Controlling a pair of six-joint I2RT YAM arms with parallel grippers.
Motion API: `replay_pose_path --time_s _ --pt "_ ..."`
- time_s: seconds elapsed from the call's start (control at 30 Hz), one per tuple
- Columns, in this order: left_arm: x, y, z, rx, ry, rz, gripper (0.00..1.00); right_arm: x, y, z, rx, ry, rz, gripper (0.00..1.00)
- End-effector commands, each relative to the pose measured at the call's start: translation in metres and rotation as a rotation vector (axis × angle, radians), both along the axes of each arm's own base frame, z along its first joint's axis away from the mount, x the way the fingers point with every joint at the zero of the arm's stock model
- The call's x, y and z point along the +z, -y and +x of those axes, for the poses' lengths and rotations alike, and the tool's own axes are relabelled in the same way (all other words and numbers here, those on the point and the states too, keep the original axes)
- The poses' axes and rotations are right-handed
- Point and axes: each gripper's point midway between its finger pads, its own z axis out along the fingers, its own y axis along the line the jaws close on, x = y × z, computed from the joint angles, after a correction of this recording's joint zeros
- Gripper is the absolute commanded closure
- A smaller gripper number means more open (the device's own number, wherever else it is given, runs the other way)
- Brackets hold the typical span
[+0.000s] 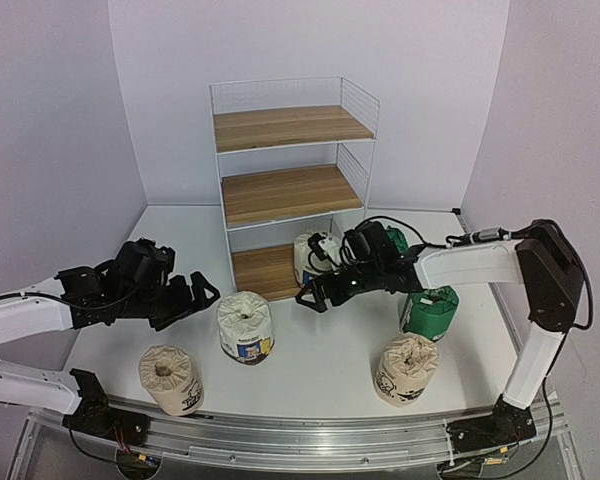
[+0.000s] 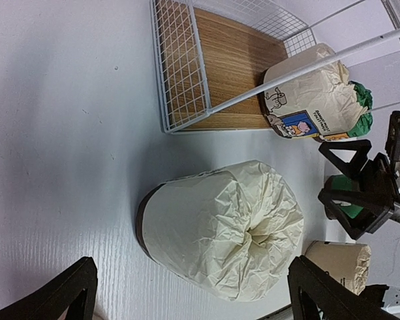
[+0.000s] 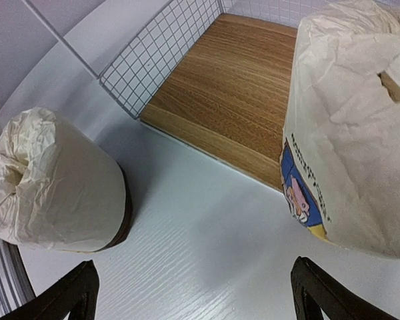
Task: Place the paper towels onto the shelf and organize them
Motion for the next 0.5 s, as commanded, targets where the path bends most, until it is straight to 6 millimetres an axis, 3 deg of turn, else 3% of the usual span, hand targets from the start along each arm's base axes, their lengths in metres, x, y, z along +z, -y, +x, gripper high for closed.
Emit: replay_pose_path --time_s 0.0,0.47 --pt "0.009 0.008 0.005 -0.005 0.026 -0.038 0.00 0.006 -0.005 0.029 -0.055 0.086 -0.035 0.03" --pt "-0.001 0.015 0.001 -0.026 -0.045 -0.026 0.00 -0.005 0.027 0.083 -0.230 0.189 -0.127 0.02"
